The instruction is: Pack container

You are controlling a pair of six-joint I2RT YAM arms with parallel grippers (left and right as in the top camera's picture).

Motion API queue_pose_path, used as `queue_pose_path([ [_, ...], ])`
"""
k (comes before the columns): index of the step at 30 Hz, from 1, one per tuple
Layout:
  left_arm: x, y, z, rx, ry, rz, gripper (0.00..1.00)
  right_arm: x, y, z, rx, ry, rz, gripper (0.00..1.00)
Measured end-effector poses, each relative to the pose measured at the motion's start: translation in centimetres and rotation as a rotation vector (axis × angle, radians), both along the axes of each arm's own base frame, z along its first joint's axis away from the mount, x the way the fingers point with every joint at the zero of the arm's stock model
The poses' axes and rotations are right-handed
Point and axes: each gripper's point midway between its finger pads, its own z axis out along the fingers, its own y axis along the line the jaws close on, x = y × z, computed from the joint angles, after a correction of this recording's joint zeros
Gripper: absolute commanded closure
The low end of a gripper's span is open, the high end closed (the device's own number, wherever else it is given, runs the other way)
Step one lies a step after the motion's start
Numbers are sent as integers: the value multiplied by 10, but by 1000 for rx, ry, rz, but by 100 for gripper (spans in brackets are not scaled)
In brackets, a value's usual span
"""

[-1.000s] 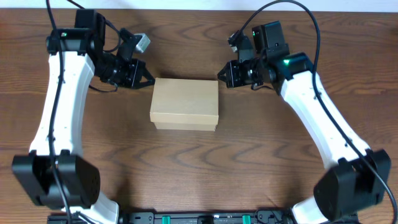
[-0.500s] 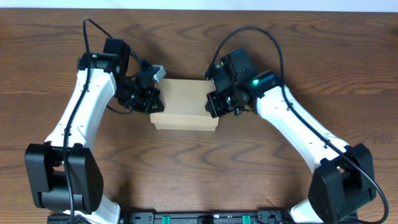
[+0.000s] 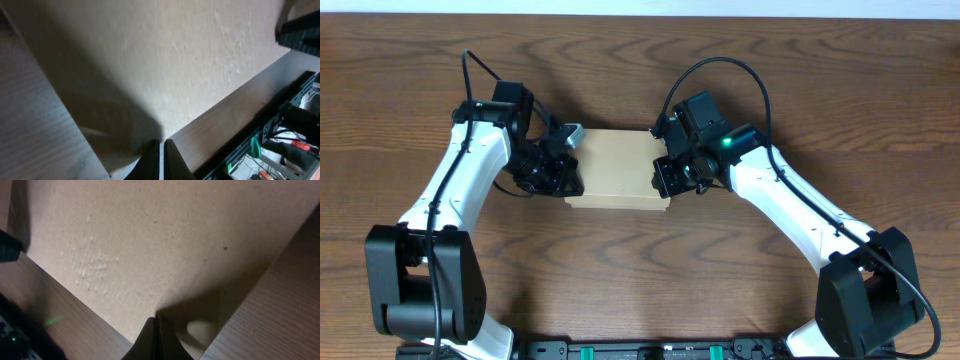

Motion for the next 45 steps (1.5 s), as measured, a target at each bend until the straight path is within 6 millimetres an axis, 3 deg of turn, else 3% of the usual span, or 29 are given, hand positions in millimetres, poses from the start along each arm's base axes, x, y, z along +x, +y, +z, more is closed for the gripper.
queue_pose_path([
  [4,-10,4,15,25,-4,17,94,4,-1,19,4,-32,-13,99],
  [9,-20,12,83,45,-227,49,94,5,-8,88,56,-203,-33,99],
  [11,-34,15,118,40,-350,61,94,-5,-18,120,71,-272,-48,99],
  [14,-68,19,164,21,-521,68,94,-25,-36,151,71,-334,-69,98],
  [18,-116,25,197,-2,-717,77,94,-47,-53,160,80,-405,-84,98],
  [21,-145,28,186,-10,-776,82,94,-71,-60,137,92,-423,-70,99],
  [23,-157,29,165,-10,-770,91,94,-85,-65,111,98,-421,-72,99],
  [25,-159,30,143,-11,-755,110,94,-97,-70,83,112,-417,-86,99],
  [28,-155,30,121,-14,-739,133,94,-106,-71,59,162,-418,-109,97],
  [29,-153,30,116,-16,-737,140,83,-107,-69,57,187,-424,-115,78],
  [30,-150,30,115,-17,-745,140,41,-107,-68,58,212,-430,-122,47],
  [31,-146,30,115,-21,-752,152,5,-107,-66,60,230,-439,-123,1],
  [36,-137,29,123,-52,-764,211,5,-108,-62,66,264,-440,-123,1],
  [45,-140,28,121,-79,-693,286,5,-108,-62,44,212,-357,-129,1],
])
